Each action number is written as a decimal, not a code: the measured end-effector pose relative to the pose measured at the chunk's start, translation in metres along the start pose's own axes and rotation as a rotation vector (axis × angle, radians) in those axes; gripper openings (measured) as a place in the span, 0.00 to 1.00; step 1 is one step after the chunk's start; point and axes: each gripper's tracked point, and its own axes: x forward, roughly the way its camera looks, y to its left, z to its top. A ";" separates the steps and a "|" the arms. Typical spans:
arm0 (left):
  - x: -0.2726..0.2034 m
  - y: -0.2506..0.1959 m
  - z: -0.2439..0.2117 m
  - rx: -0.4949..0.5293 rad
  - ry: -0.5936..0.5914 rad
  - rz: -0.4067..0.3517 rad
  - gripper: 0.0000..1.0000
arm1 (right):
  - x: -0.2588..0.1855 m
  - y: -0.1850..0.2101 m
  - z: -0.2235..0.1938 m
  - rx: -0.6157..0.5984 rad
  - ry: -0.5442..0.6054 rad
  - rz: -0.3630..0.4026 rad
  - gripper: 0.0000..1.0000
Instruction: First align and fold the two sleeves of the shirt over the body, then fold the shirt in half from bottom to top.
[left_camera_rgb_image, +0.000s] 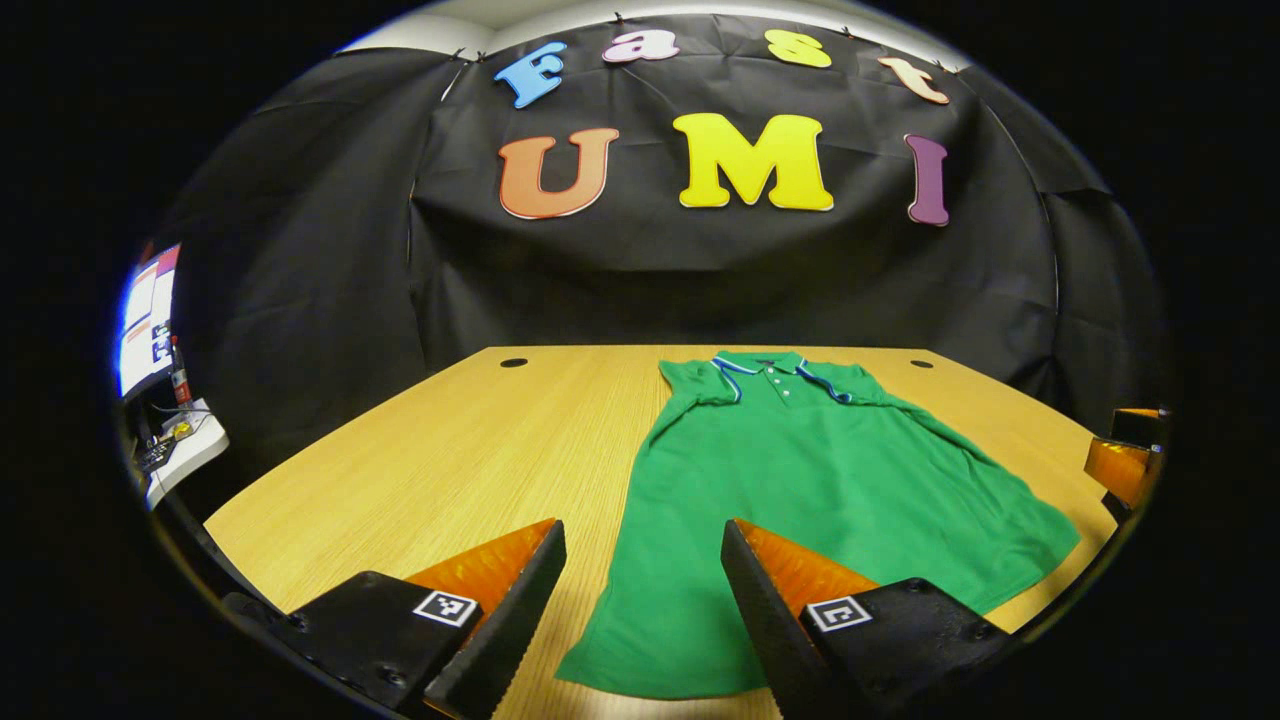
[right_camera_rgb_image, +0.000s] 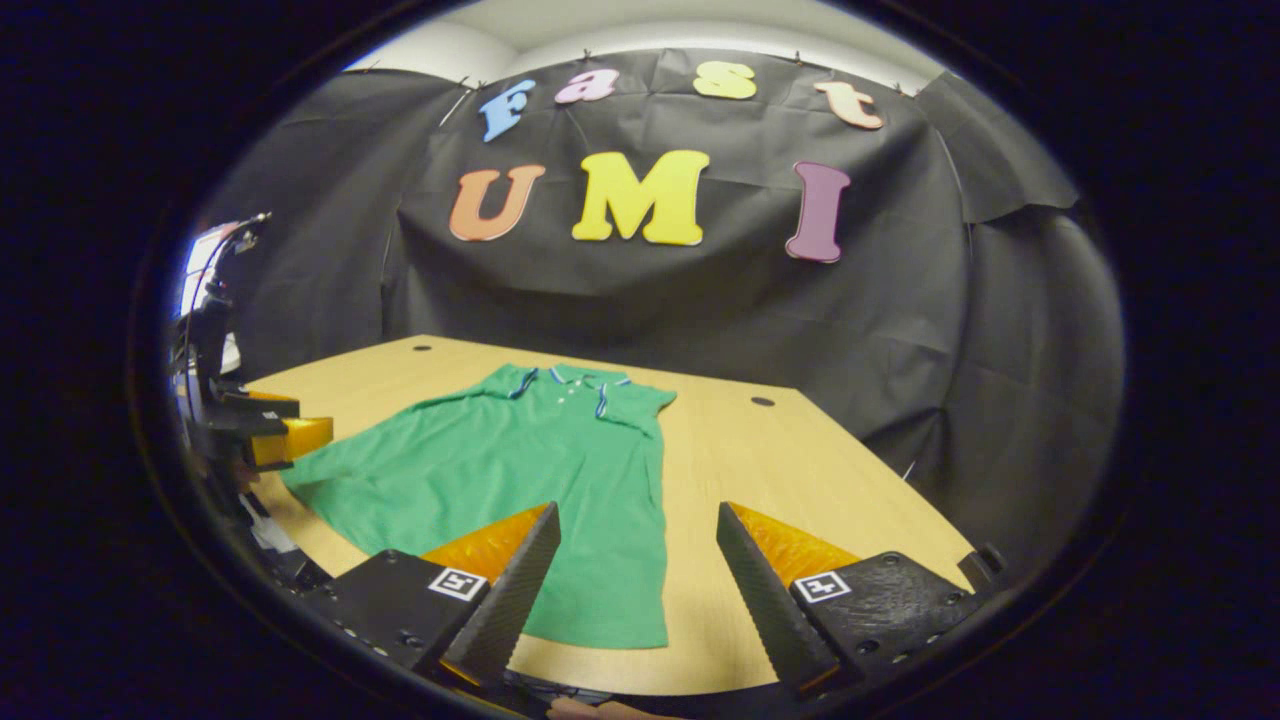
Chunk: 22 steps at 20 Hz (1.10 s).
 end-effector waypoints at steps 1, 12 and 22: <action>0.000 0.002 -0.005 0.003 0.000 0.003 1.00 | 0.000 0.001 -0.010 -0.013 0.015 0.002 0.96; 0.005 0.002 -0.041 -0.023 0.091 -0.012 1.00 | 0.022 0.015 -0.063 0.157 0.207 0.085 0.95; 0.011 -0.018 -0.040 -0.007 0.099 -0.068 0.19 | 0.036 0.017 -0.065 0.268 0.190 0.128 0.07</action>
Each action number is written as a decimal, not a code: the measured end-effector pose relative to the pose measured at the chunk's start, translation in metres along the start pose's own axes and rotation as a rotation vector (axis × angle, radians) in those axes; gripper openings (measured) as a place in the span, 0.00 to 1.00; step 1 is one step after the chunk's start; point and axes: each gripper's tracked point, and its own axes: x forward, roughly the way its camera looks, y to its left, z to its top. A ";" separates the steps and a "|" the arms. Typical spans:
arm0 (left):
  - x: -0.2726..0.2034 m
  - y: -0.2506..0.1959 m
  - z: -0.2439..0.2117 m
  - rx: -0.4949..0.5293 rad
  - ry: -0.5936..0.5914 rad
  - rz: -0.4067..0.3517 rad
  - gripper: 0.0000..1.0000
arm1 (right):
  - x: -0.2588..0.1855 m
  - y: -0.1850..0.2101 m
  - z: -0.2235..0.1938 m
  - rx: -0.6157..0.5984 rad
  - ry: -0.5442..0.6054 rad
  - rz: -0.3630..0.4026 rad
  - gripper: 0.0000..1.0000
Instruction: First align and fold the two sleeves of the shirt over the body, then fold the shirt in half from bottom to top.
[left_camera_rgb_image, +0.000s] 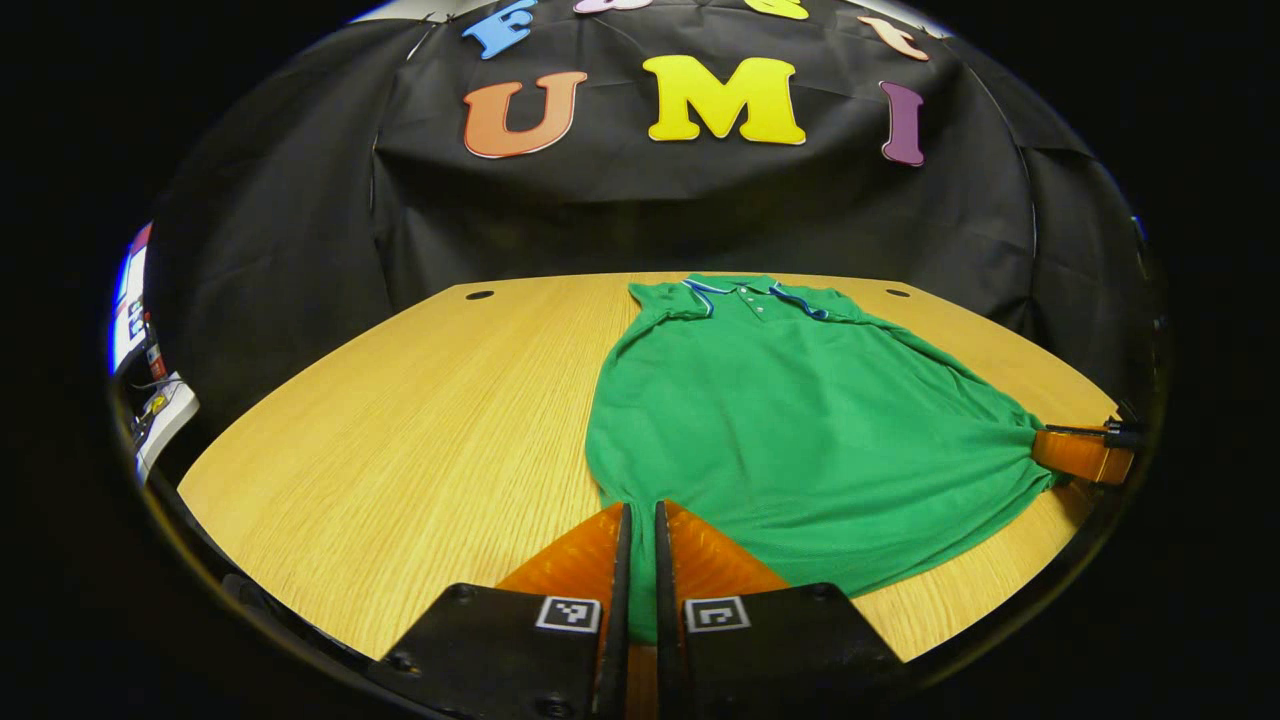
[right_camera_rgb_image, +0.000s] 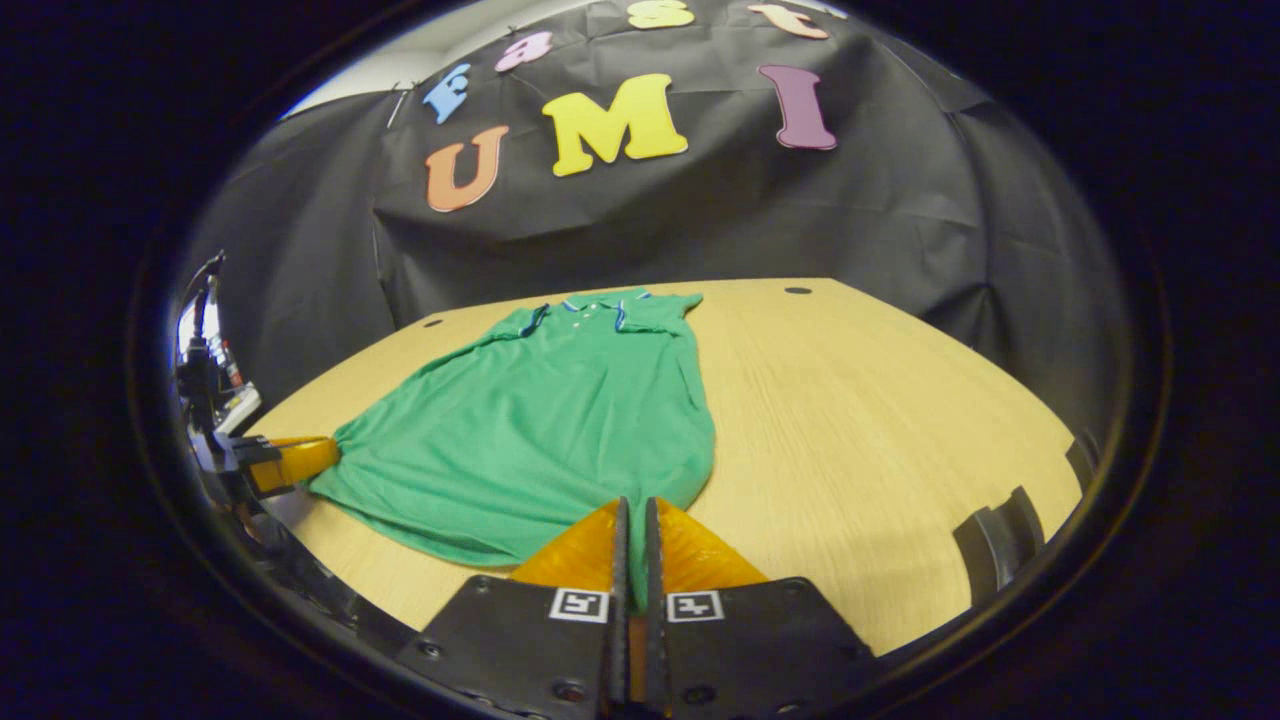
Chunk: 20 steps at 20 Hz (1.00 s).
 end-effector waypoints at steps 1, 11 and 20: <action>0.000 0.000 0.000 -0.014 0.000 -0.002 0.10 | 0.001 0.000 0.003 0.010 0.003 0.011 0.06; 0.001 -0.001 0.040 -0.069 -0.062 -0.015 0.06 | 0.001 -0.001 0.021 0.010 0.020 0.038 0.01; 0.035 -0.003 0.106 -0.066 -0.115 -0.021 0.07 | 0.034 0.002 0.100 -0.052 -0.051 0.026 0.00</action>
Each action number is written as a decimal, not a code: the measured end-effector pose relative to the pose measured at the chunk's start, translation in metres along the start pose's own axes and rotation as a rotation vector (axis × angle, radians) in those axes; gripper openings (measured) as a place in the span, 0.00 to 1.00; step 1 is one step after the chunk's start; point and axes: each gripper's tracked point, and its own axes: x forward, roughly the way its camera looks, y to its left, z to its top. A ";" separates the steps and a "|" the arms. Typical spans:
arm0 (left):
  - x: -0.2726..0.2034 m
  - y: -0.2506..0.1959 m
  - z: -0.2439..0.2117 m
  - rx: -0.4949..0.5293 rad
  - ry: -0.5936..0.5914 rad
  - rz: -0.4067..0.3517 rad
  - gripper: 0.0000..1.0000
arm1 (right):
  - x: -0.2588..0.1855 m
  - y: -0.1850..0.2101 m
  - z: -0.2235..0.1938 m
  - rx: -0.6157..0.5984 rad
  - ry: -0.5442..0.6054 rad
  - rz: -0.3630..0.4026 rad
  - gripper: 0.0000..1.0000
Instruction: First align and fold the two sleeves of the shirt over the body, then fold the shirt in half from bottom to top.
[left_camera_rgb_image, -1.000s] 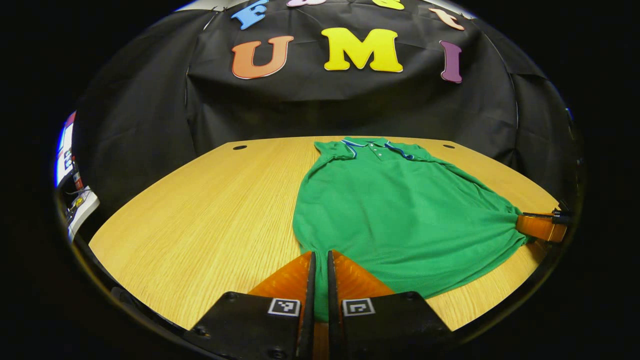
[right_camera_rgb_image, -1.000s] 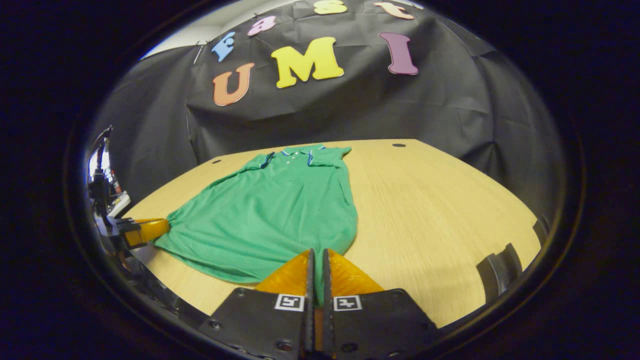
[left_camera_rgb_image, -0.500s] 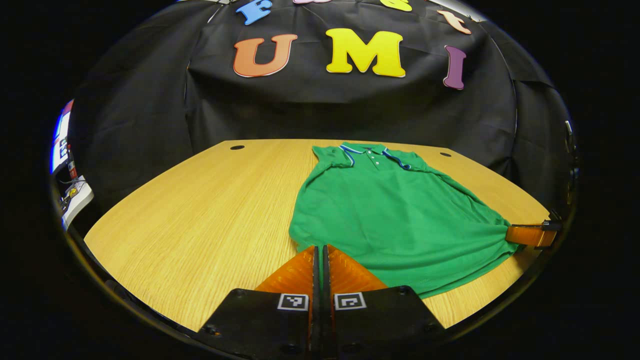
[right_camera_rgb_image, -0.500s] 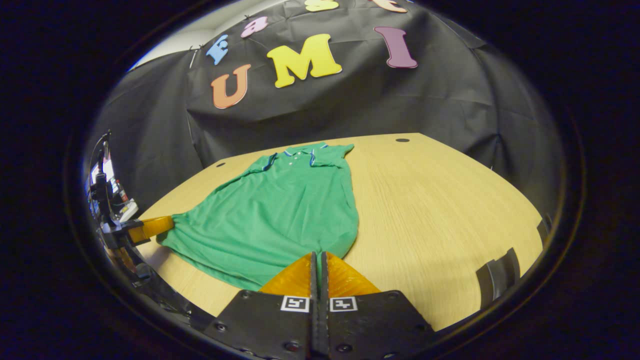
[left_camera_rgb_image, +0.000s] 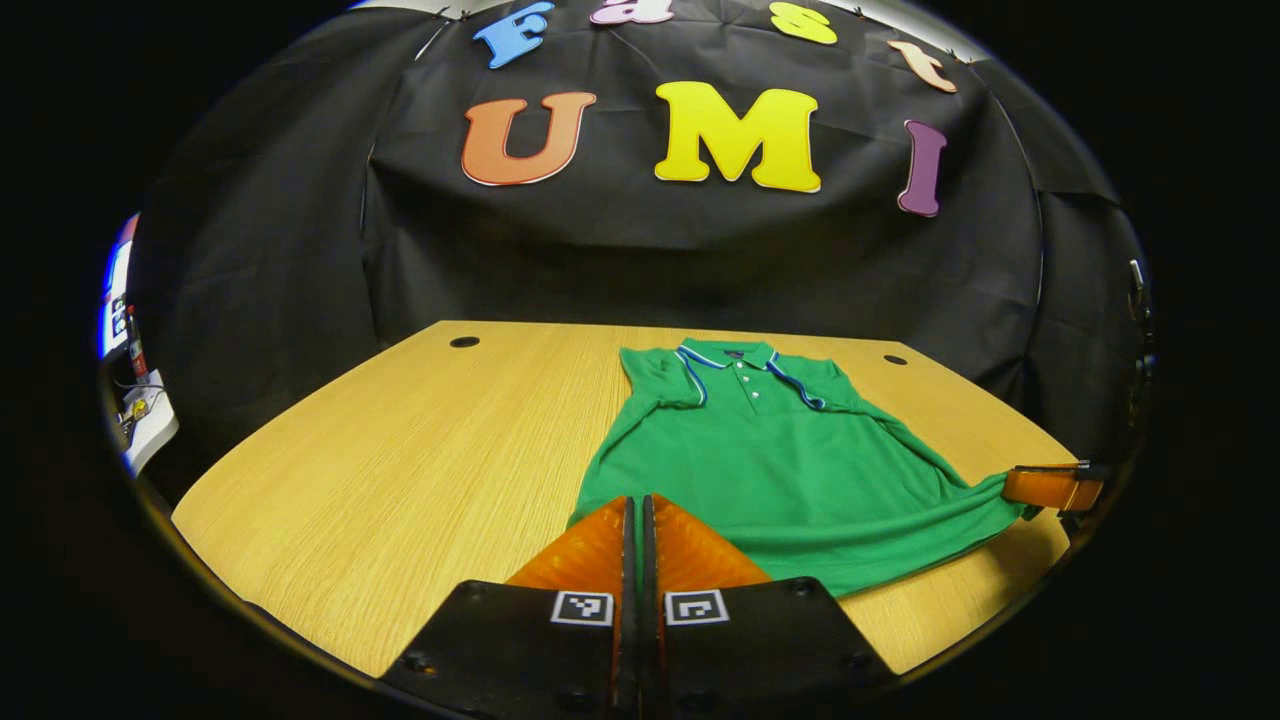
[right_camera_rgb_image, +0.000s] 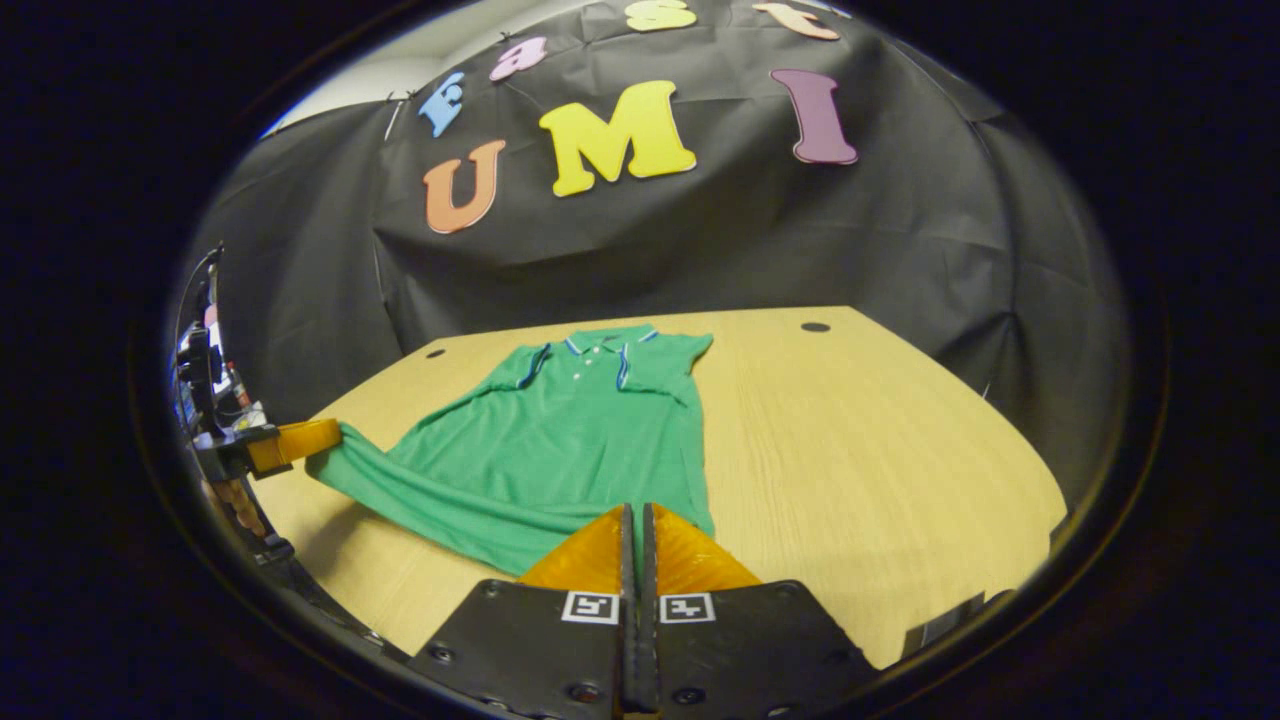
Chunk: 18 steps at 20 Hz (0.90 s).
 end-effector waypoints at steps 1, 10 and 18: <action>0.007 0.001 0.008 -0.007 -0.005 0.000 0.06 | 0.004 0.002 0.015 -0.009 -0.020 -0.001 0.00; 0.105 0.014 0.096 -0.010 -0.119 0.002 0.06 | 0.105 0.006 0.140 -0.097 -0.164 -0.026 0.00; 0.249 0.007 0.135 0.018 -0.150 0.008 0.06 | 0.250 -0.016 0.215 -0.137 -0.259 -0.107 0.00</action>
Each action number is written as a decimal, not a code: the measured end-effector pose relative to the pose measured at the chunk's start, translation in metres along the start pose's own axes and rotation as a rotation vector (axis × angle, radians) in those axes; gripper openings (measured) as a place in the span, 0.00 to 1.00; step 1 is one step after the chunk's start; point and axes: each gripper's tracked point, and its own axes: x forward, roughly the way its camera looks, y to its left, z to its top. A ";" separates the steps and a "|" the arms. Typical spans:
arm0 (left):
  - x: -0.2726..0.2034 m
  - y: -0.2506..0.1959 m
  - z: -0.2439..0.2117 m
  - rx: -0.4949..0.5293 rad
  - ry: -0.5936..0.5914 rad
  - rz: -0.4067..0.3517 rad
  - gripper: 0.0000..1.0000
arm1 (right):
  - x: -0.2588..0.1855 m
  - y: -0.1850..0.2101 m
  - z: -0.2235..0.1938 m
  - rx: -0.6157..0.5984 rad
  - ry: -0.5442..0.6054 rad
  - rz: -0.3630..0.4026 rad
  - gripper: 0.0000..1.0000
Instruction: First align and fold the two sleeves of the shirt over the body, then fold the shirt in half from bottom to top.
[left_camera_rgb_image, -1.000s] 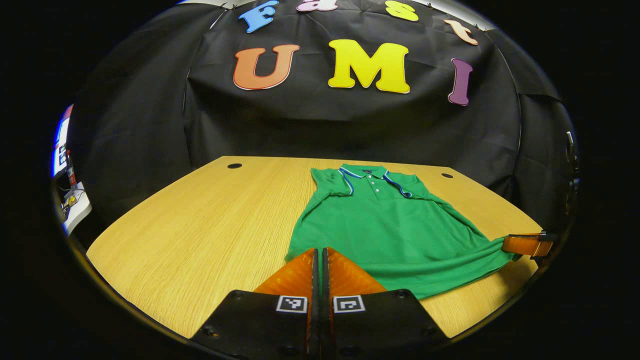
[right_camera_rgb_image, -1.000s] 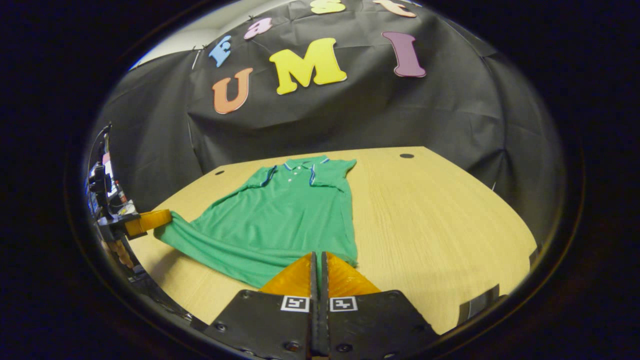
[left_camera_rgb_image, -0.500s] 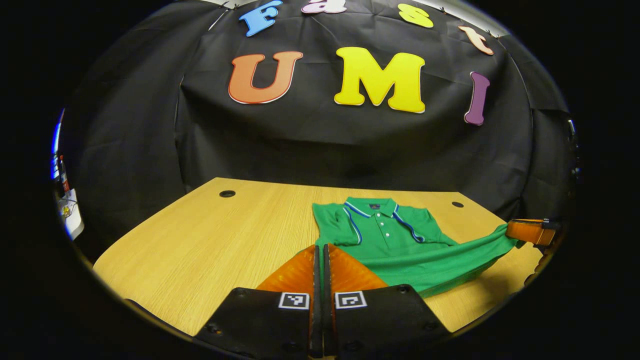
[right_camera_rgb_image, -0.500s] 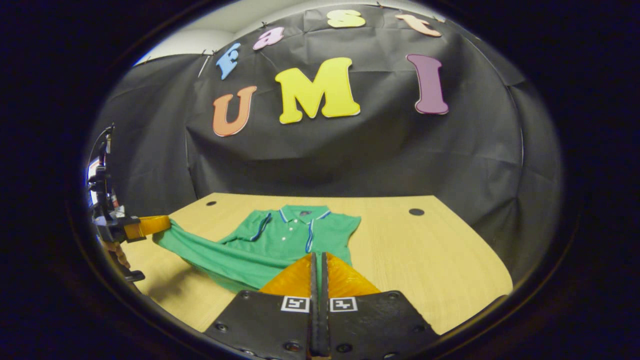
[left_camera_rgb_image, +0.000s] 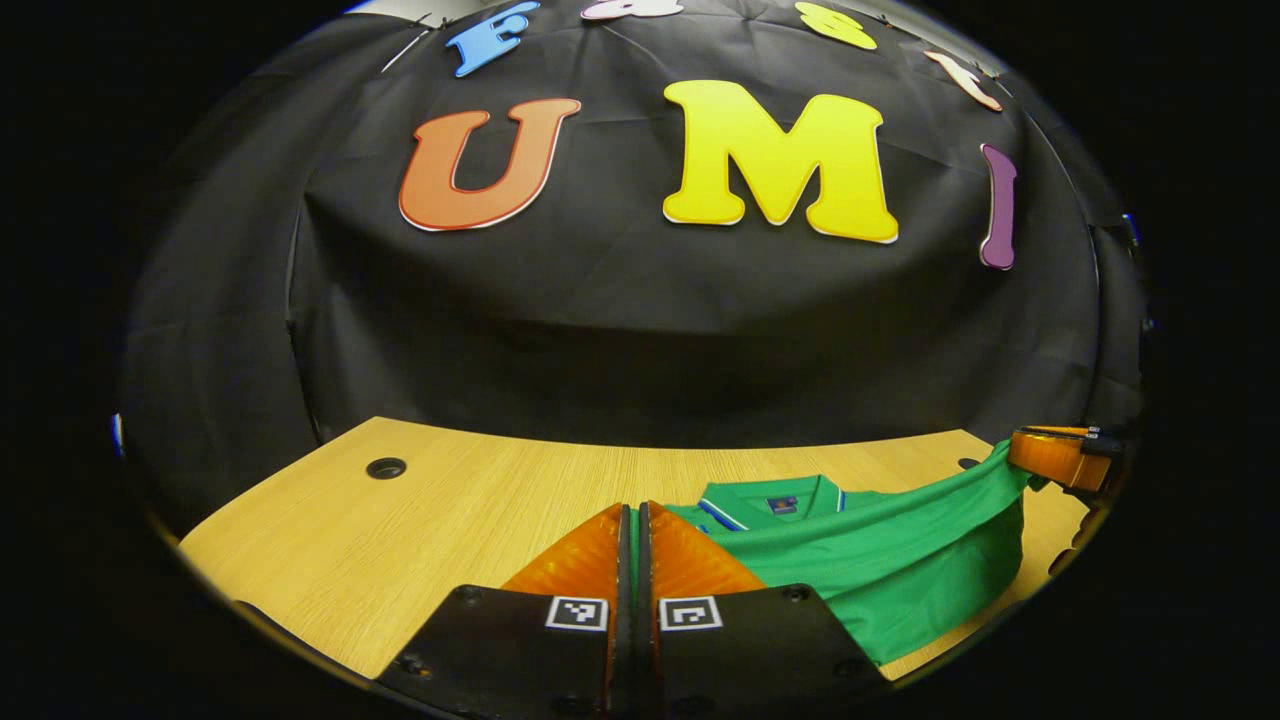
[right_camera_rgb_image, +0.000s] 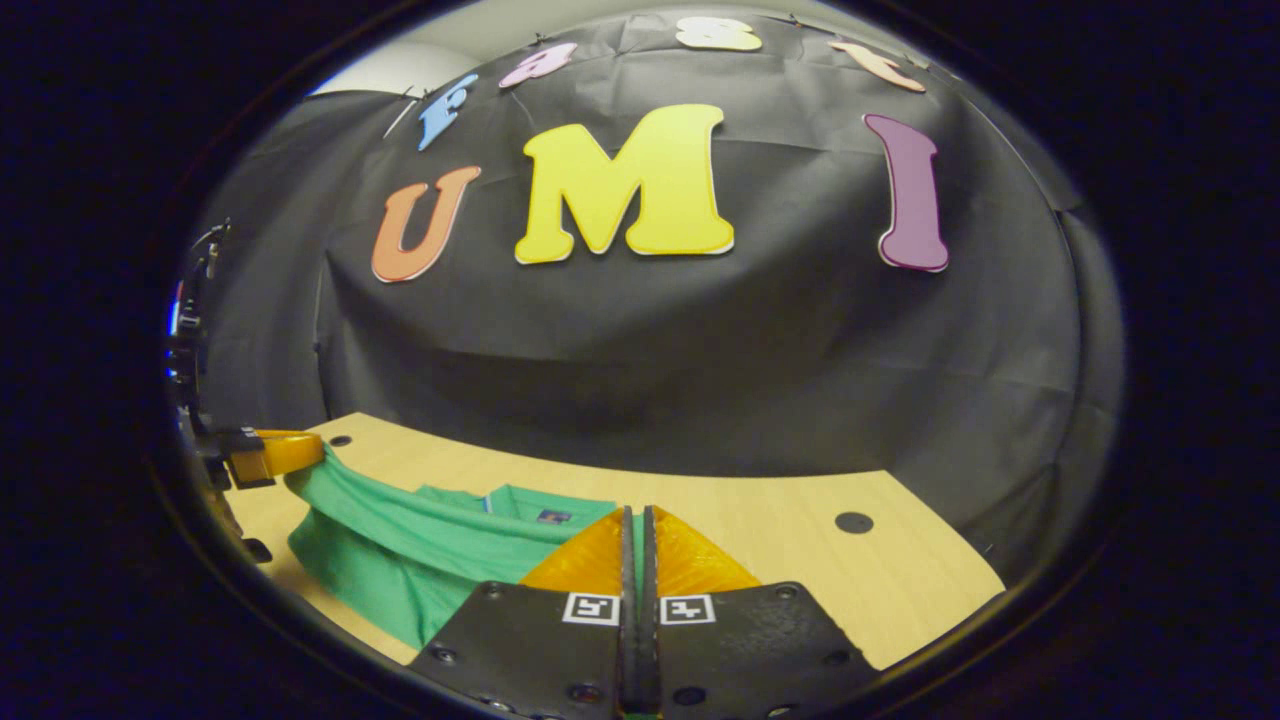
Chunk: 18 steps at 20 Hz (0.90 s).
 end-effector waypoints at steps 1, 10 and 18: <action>0.019 0.000 -0.001 -0.001 0.000 -0.001 0.06 | 0.016 -0.001 0.001 0.013 -0.002 0.002 0.00; 0.127 -0.004 -0.011 0.024 -0.002 -0.026 0.06 | 0.134 -0.021 -0.037 0.032 0.041 -0.022 0.00; 0.152 -0.003 -0.015 0.133 -0.048 -0.001 0.07 | 0.154 -0.023 -0.037 0.000 -0.011 -0.038 0.00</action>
